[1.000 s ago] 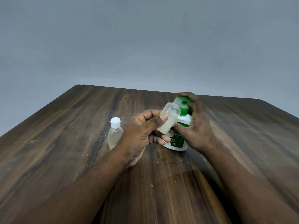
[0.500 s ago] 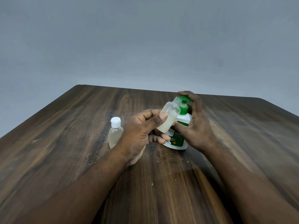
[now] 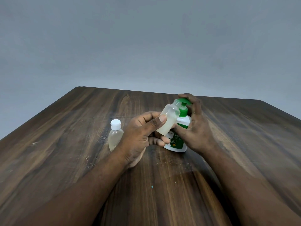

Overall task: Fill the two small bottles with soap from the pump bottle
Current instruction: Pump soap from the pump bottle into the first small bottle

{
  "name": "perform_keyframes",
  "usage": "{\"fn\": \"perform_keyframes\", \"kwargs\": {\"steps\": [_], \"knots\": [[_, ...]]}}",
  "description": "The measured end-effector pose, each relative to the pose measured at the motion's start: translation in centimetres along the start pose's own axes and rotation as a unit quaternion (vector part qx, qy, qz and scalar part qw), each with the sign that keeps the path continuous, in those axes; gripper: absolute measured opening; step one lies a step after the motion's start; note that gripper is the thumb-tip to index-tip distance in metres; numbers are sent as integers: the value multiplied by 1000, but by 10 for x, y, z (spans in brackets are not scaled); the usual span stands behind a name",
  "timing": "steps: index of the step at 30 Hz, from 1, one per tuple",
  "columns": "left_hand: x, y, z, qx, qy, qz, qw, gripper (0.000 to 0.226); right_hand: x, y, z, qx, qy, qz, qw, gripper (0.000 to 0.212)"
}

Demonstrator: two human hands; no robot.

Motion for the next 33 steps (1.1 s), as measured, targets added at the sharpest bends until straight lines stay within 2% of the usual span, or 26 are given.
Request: {"fn": "perform_keyframes", "kwargs": {"steps": [3, 9, 13, 18, 22, 29, 33], "knots": [[0, 0, 0, 1, 1, 4, 1000, 55, 0, 0, 0, -2, -4, -2, 1000, 84], [-2, 0, 0, 4, 6, -3, 1000, 62, 0, -1, 0, 6, 5, -11, 1000, 74], [-1, 0, 0, 2, 6, -3, 1000, 52, -1, -1, 0, 9, 12, -16, 1000, 79], [-1, 0, -1, 1, 0, 0, 1000, 58, 1, -2, 0, 8, 2, -12, 1000, 79], [-1, 1, -1, 0, -4, -5, 1000, 53, 1, -1, 1, 13, 7, -9, 1000, 74], [-1, 0, 0, 1, 3, -4, 1000, 51, -1, -1, 1, 8, -9, -10, 1000, 81], [-2, 1, -1, -1, -3, -3, 1000, 55, 0, -2, 1, 12, 6, -16, 1000, 74]]}}
Point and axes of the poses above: each hand's wrist, its own y-axis away from the middle knuckle, its own z-axis out of the palm, x = y × z, the point moved 2 cm from there along -y, towards the middle knuckle, and after that the axes turned 1 degree about -x, right-handed, at the moved point
